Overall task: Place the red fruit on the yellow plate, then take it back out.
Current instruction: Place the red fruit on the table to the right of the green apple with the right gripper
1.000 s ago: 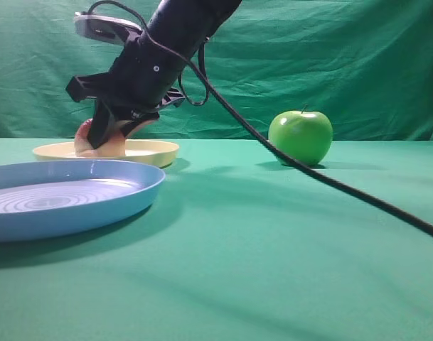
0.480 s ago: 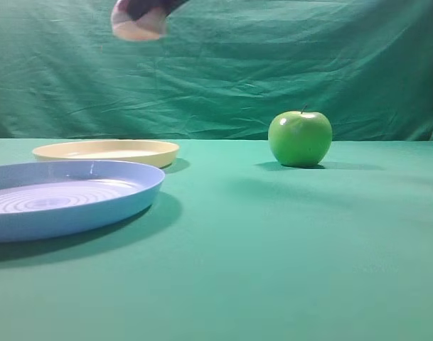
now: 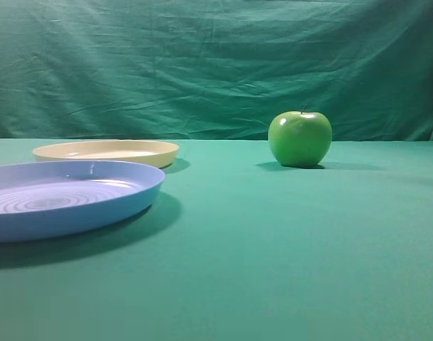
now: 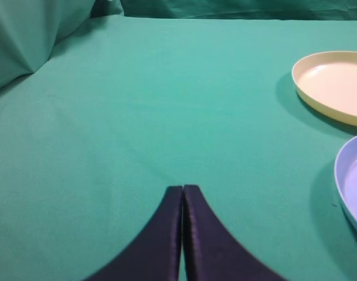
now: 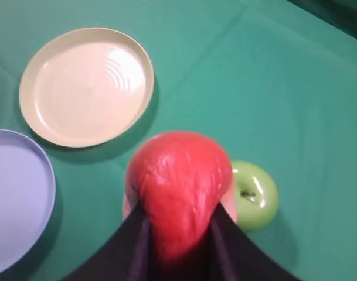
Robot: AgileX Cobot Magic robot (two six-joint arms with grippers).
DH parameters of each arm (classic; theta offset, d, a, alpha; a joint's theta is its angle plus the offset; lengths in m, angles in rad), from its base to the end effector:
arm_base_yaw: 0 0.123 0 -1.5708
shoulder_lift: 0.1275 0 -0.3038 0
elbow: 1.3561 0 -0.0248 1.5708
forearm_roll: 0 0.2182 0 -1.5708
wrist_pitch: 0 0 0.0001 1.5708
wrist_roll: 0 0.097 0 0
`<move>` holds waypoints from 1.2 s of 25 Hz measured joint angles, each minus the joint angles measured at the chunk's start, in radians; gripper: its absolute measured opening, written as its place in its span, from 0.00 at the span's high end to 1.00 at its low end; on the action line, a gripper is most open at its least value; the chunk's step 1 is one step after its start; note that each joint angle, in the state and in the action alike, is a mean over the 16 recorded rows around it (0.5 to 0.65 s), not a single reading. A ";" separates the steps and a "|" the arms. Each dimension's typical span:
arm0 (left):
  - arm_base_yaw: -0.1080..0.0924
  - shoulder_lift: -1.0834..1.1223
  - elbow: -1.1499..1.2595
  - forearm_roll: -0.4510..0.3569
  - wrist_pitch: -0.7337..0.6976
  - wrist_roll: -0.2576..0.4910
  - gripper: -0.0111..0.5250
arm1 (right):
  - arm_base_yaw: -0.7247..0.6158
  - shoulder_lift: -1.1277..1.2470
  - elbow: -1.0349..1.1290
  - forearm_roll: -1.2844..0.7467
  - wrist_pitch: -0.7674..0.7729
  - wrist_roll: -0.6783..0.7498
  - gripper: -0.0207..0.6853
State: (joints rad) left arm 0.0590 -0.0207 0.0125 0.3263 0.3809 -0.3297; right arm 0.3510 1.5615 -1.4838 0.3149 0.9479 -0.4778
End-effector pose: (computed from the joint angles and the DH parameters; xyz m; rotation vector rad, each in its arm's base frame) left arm 0.0049 0.0119 0.1753 -0.1611 1.8310 0.1334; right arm 0.2836 0.1299 0.3771 -0.8812 2.3130 0.3416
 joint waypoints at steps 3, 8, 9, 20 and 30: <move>0.000 0.000 0.000 0.000 0.000 0.000 0.98 | -0.040 -0.092 0.158 -0.001 -0.055 0.004 0.75; 0.000 0.000 0.000 0.000 0.000 -0.001 0.98 | -0.081 -0.206 0.413 -0.001 -0.157 0.007 0.75; 0.000 0.000 0.000 0.000 0.000 -0.001 0.98 | -0.086 -0.222 0.461 -0.001 -0.178 0.008 0.75; 0.000 0.000 0.000 0.000 0.000 -0.001 0.98 | -0.100 -0.284 0.879 -0.007 -0.473 0.010 0.75; 0.000 0.000 0.000 0.000 0.000 -0.001 0.98 | -0.100 -0.225 1.028 -0.020 -0.698 0.011 0.64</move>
State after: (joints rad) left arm 0.0590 -0.0207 0.0125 0.3263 0.3809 -0.3309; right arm 0.2508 1.3365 -0.4562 0.2950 0.2501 -0.4668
